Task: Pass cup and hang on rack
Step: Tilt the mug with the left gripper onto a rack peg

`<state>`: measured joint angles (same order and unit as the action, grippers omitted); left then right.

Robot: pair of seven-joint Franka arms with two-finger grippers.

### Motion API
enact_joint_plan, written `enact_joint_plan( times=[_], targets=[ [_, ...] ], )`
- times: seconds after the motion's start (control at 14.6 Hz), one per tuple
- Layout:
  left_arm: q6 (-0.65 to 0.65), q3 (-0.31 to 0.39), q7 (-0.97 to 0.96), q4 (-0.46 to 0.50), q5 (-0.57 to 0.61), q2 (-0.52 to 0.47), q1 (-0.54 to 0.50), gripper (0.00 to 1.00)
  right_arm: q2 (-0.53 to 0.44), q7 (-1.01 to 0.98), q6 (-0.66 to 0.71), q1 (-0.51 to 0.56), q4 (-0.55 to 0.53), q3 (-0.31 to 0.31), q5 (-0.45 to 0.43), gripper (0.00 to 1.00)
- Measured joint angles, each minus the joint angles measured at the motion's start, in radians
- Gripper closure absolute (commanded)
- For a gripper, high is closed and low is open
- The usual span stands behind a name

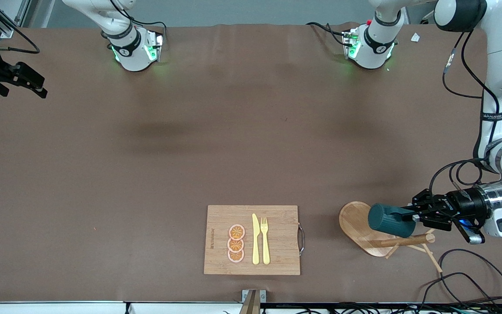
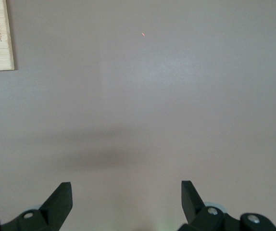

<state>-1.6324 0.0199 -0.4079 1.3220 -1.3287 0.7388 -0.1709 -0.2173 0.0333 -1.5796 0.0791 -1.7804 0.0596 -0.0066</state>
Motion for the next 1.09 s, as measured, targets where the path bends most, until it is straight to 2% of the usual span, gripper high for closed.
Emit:
enact_joint_plan(
  times=[1.09],
  targets=[
    [0.0, 0.0, 0.058, -0.001, 0.0, 0.007, -0.002, 0.99, 0.0, 0.0, 0.0, 0.0, 0.0, 0.0, 0.0, 0.0]
  ],
)
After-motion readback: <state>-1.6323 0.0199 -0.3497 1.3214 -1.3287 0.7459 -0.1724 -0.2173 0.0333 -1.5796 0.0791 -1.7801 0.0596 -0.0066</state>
